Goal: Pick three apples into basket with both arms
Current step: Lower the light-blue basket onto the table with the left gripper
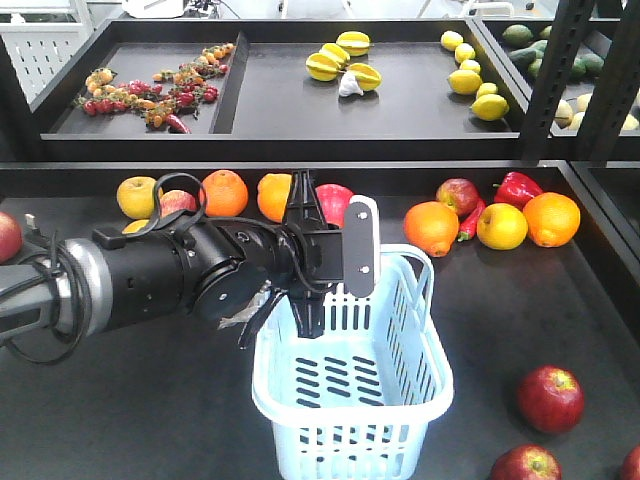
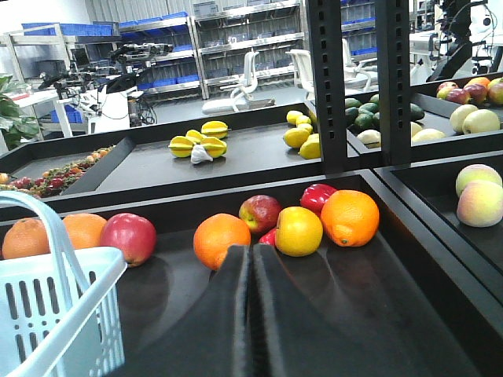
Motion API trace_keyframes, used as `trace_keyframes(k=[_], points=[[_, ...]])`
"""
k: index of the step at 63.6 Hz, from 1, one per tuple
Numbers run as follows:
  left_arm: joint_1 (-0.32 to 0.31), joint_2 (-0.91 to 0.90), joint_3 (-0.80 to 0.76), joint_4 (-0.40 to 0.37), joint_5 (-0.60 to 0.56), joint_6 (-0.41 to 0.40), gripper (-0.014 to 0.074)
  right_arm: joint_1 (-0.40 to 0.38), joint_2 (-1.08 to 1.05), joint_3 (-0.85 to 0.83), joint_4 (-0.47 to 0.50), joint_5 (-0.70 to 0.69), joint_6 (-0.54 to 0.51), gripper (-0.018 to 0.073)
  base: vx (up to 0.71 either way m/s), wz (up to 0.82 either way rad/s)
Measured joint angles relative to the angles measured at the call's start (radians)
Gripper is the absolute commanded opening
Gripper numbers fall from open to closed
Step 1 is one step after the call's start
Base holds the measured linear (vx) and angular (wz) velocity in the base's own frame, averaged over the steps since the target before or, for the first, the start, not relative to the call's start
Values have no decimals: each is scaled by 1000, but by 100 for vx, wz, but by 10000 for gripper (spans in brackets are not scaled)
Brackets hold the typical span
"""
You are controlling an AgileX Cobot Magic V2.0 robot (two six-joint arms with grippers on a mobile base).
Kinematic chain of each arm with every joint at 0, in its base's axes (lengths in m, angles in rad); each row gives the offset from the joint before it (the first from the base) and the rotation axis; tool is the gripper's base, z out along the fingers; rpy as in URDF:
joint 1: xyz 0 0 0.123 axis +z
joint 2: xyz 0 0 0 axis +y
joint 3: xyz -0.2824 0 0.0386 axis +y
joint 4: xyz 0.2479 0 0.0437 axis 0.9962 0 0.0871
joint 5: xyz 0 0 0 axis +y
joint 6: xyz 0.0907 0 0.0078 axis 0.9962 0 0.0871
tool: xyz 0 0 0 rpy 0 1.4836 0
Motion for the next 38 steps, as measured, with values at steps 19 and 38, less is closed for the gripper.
trace_keyframes(k=[19,38], points=[[3,18,21,4,-53,1,0,0,0,0,0,0,0,-9,0,0],[2,5,69,11,-63,7,99,0,0,0,0,0,0,-9,0,0]])
